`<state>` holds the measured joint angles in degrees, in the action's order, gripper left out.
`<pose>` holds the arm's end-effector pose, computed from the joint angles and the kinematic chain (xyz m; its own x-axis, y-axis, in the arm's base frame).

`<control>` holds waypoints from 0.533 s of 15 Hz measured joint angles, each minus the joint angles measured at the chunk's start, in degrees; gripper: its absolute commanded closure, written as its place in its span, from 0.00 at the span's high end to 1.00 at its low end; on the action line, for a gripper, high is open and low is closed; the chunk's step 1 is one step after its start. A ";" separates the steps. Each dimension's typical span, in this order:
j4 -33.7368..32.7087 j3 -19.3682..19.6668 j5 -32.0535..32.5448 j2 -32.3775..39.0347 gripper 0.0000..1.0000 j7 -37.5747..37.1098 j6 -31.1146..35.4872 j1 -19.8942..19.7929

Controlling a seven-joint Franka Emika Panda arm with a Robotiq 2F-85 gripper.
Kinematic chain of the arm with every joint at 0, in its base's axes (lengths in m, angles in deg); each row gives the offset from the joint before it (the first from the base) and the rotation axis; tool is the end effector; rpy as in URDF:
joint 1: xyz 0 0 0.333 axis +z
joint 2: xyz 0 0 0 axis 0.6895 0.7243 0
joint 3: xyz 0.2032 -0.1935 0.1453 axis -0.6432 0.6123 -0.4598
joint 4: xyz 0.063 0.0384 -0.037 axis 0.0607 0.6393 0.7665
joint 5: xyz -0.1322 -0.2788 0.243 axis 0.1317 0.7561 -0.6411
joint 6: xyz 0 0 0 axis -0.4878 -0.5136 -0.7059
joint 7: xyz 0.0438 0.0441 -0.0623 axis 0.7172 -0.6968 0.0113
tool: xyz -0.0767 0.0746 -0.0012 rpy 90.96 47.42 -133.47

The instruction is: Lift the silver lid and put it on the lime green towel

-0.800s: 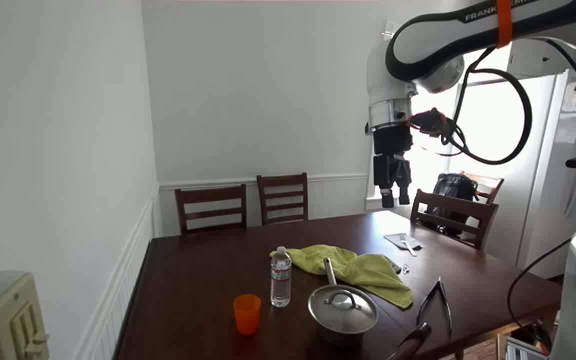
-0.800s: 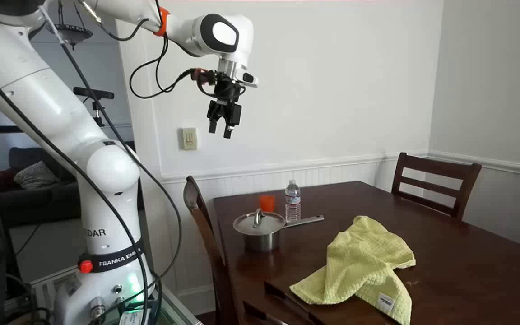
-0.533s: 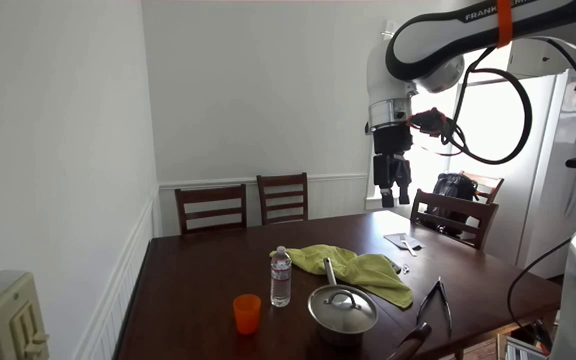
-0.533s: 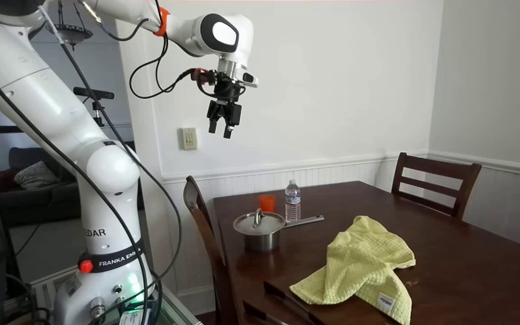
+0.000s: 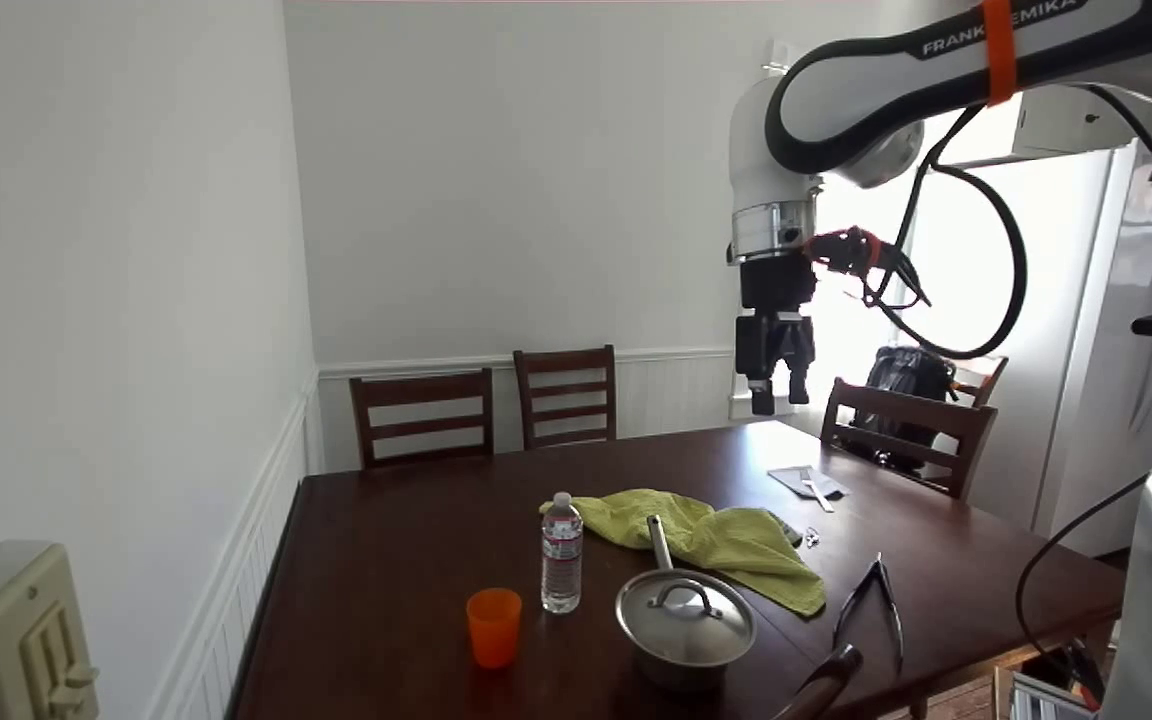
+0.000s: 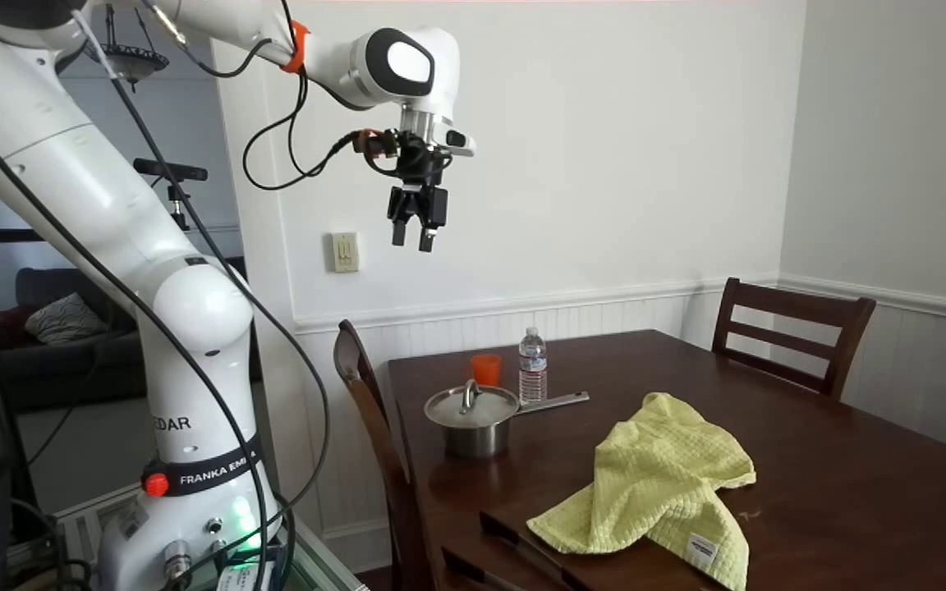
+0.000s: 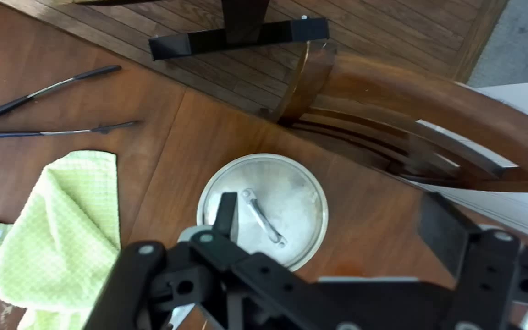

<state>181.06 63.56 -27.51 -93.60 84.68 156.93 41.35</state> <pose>0.3683 -0.0398 0.5243 0.9760 -0.1398 -0.1667 -0.1505 -0.9872 -0.0532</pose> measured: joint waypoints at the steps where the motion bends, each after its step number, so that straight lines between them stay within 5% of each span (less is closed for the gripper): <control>1: 0.20 -0.23 1.40 1.20 1.00 -0.34 1.50 -0.57; 8: 0.22 -0.85 12.00 19.01 1.00 5.15 12.83 -1.13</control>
<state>181.28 62.70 -15.51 -74.59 89.83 169.75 40.21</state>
